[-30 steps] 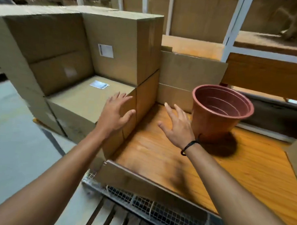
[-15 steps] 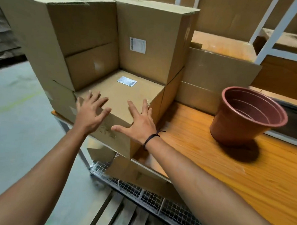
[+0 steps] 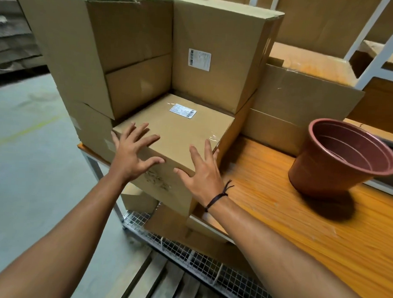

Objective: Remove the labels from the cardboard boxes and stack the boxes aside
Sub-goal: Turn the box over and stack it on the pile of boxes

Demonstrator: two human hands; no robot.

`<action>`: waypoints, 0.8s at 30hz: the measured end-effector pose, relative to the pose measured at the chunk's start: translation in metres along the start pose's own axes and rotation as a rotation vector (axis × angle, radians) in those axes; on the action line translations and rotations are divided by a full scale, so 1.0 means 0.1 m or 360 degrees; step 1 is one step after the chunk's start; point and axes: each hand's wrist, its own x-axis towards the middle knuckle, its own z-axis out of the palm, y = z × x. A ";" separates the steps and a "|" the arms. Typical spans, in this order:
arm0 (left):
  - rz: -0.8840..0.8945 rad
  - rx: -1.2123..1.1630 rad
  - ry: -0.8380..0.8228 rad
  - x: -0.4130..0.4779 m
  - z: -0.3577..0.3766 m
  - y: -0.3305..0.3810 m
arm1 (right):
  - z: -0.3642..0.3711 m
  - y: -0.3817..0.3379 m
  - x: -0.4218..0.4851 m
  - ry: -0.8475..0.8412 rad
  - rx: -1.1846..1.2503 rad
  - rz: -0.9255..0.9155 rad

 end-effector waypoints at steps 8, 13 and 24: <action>0.0157 0.0016 0.0211 -0.31 0.17 0.36 | -0.27 0.36 -0.56 0.0192 0.0089 -0.0065; 0.0308 -0.0104 0.0272 -0.32 0.33 0.79 | -0.61 0.74 -0.86 0.0253 0.0049 -0.0069; 0.0375 -0.0140 0.0173 -0.28 0.69 1.73 | -1.27 1.65 -1.27 0.0313 -0.0027 -0.0061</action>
